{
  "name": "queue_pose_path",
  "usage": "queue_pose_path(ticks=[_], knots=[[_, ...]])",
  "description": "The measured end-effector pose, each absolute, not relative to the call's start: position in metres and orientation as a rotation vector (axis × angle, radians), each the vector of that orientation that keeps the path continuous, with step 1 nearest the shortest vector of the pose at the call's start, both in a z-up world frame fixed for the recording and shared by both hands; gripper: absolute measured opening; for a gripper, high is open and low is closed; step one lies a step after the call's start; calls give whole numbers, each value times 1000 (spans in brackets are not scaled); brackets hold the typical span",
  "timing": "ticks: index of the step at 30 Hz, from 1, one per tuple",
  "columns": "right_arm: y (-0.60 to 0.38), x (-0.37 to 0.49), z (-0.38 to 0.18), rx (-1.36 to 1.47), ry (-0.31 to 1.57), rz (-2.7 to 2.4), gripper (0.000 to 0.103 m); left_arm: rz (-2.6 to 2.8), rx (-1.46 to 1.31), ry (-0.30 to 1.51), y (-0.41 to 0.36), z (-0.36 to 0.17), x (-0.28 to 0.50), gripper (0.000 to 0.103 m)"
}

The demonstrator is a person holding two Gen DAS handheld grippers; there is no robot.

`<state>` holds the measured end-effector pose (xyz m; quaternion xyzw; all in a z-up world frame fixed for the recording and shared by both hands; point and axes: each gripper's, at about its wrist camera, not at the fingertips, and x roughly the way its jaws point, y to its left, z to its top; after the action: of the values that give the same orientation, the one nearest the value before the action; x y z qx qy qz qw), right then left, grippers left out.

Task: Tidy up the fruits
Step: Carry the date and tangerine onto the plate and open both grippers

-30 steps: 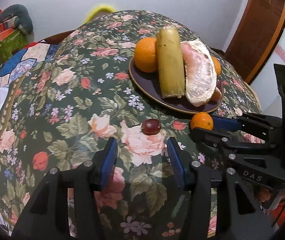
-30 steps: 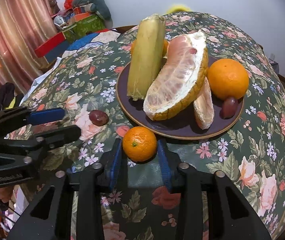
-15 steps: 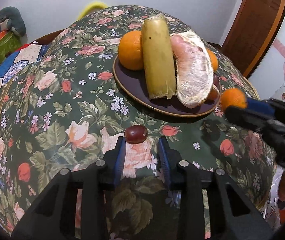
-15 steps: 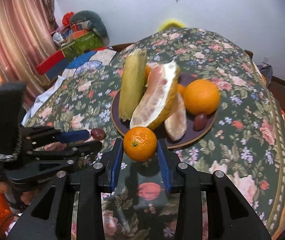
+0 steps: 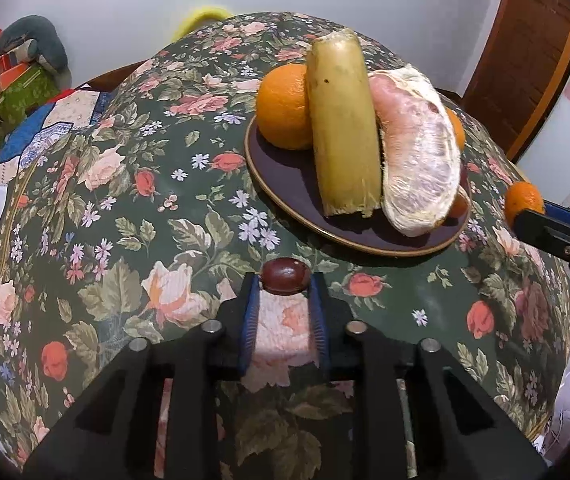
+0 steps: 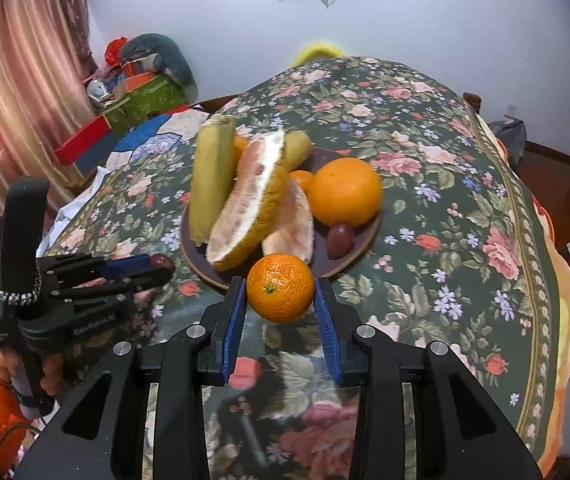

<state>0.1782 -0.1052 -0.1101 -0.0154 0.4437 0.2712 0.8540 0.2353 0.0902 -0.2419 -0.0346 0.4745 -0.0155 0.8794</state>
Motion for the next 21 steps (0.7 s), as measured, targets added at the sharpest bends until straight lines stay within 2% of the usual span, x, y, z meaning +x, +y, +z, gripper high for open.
queue_pose_path(ticks=[4,21], knots=[[-111,180,-110,-31,927,557,31,-28,-82,979,94,-242,235,17],[-118,202,-111,-8,912,535,31,-61,-89,904,86,-209,243,17]])
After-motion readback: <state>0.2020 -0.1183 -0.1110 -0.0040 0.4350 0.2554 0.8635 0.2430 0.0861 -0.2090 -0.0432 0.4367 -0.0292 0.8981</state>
